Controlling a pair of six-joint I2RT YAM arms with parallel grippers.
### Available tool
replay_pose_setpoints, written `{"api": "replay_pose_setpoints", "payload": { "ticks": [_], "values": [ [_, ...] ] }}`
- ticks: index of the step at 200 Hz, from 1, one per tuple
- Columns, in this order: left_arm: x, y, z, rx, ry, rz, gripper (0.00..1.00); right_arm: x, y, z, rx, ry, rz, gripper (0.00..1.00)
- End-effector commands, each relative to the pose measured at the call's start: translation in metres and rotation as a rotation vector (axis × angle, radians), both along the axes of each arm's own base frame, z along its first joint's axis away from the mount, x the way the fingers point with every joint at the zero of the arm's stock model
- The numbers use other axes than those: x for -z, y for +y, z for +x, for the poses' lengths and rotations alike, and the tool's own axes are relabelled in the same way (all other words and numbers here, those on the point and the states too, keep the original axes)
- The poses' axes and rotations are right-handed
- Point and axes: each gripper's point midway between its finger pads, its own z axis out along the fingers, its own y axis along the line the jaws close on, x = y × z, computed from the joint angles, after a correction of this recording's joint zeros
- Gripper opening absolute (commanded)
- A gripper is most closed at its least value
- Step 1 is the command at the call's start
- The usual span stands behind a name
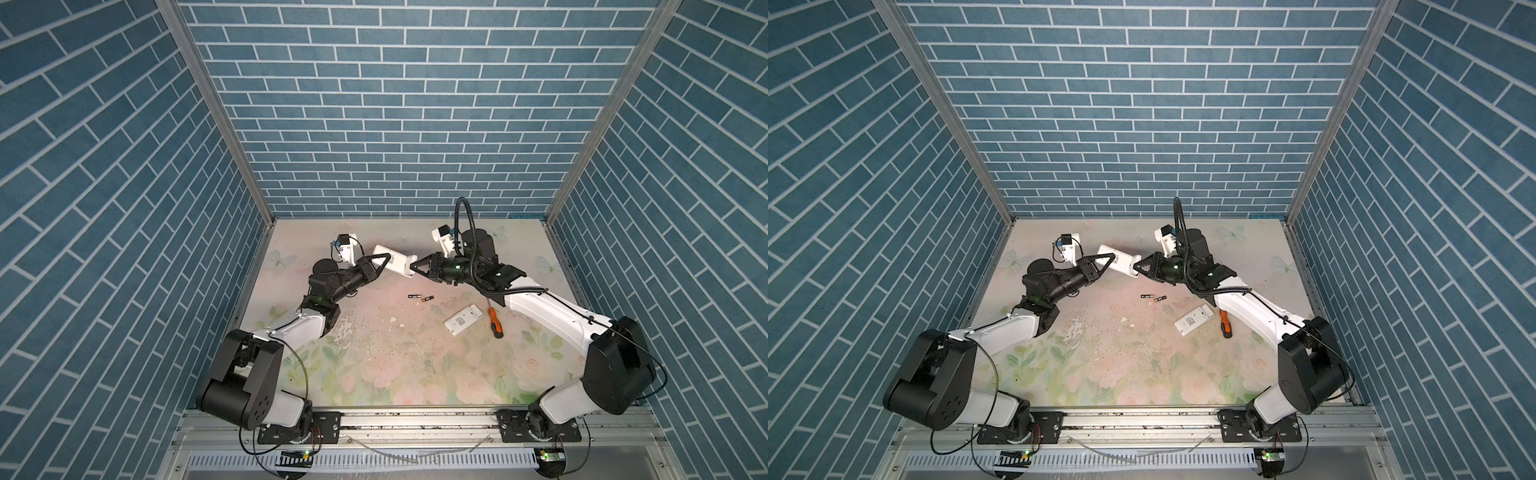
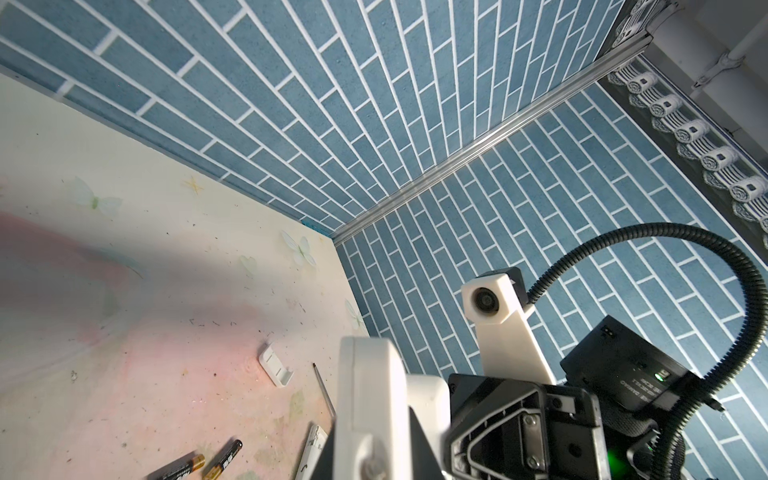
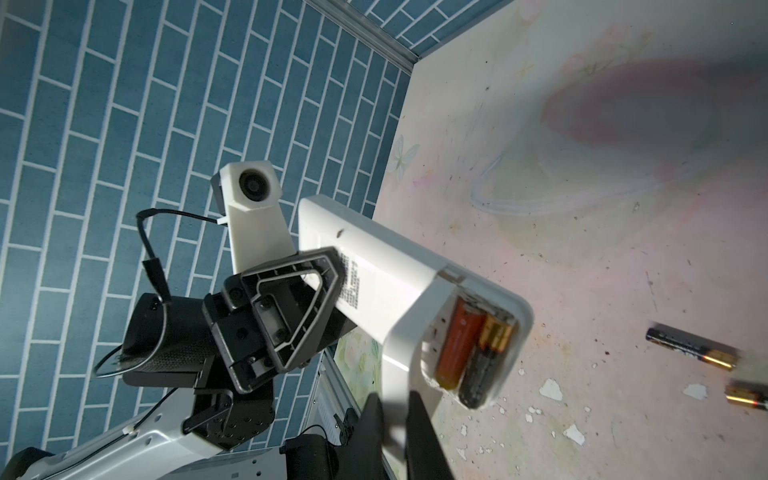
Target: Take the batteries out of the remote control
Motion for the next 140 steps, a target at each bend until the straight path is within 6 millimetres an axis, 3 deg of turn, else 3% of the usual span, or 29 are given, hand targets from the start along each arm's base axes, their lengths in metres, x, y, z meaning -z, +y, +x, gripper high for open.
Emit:
{"api": "replay_pose_setpoints", "payload": {
  "ticks": [1,83,109,140],
  "values": [
    [-0.015,-0.001,-0.006,0.023,-0.060,-0.010,0.00,-0.029,0.006,0.001,-0.017,-0.063,0.049,0.12],
    [-0.011,0.004,-0.001,0.006,-0.047,-0.010,0.00,-0.044,-0.006,-0.004,-0.005,-0.097,0.058,0.04],
    [-0.004,0.007,-0.002,-0.001,-0.032,-0.007,0.00,-0.042,-0.022,0.006,0.036,-0.105,0.024,0.03],
    [0.006,0.009,-0.006,-0.004,-0.010,0.002,0.00,-0.028,-0.047,0.024,0.100,-0.100,-0.062,0.01]
  ]
}}
